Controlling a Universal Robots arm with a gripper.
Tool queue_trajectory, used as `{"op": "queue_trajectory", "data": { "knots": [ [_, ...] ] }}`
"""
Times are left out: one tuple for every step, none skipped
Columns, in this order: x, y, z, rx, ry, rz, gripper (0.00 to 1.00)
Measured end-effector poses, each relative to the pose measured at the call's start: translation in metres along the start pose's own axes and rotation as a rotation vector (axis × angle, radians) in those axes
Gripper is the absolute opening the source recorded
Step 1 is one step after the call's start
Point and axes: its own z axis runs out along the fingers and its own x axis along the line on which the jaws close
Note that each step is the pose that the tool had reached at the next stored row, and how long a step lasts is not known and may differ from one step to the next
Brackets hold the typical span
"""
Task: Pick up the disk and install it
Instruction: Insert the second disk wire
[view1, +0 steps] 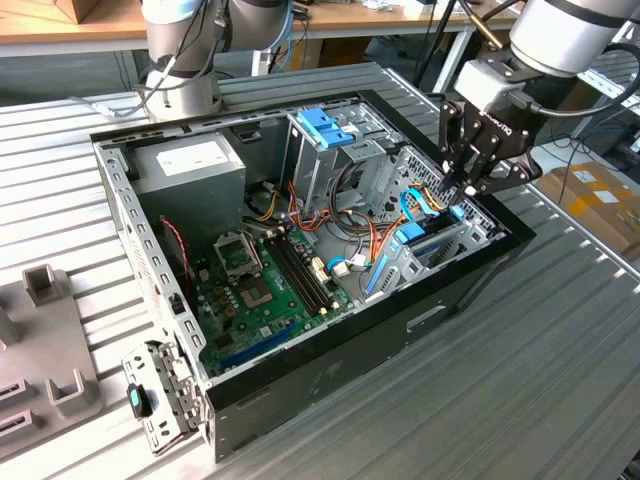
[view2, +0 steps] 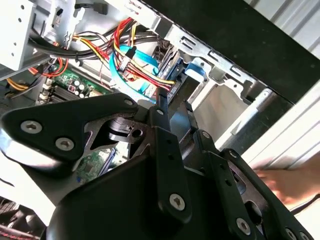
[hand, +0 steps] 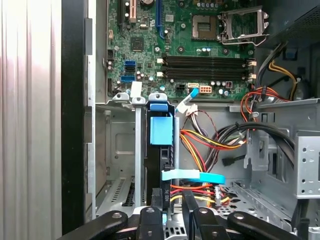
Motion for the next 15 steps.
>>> {"op": "queue_trajectory", "data": {
  "knots": [
    [0.0, 0.0, -0.0005, 0.0, -0.0001, 0.0, 0.3],
    [0.0, 0.0, -0.0005, 0.0, -0.0002, 0.0, 0.3],
    [0.0, 0.0, -0.0005, 0.0, -0.0003, 0.0, 0.3],
    [0.0, 0.0004, -0.0007, 0.0, 0.0, 0.0, 0.3],
    [-0.0001, 0.0024, -0.0009, 0.0, 0.0004, 0.0, 0.3],
    [-0.0001, 0.0073, -0.0008, 0.0001, 0.0001, 0.0, 0.3],
    [-0.0001, 0.0129, -0.0007, 0.0, 0.0, 0.0, 0.3],
    [-0.0001, 0.017, -0.0007, 0.0, 0.0, 0.0, 0.3],
    [-0.0001, 0.0182, -0.0007, 0.0, 0.0001, 0.0, 0.3],
    [-0.0001, 0.0182, -0.0007, 0.0, 0.0001, 0.0, 0.3],
    [-0.0001, 0.0182, -0.0007, 0.0, 0.0, 0.0, 0.3],
    [-0.0001, 0.0184, -0.0007, 0.0, 0.0, 0.0, 0.3],
    [-0.0001, 0.0186, -0.0007, 0.0, 0.0, 0.0, 0.3],
    [-0.0001, 0.0186, -0.0007, 0.0, 0.0, 0.0, 0.3],
    [-0.0001, 0.0187, -0.0007, 0.0, 0.0, 0.0, 0.3]
  ]
}}
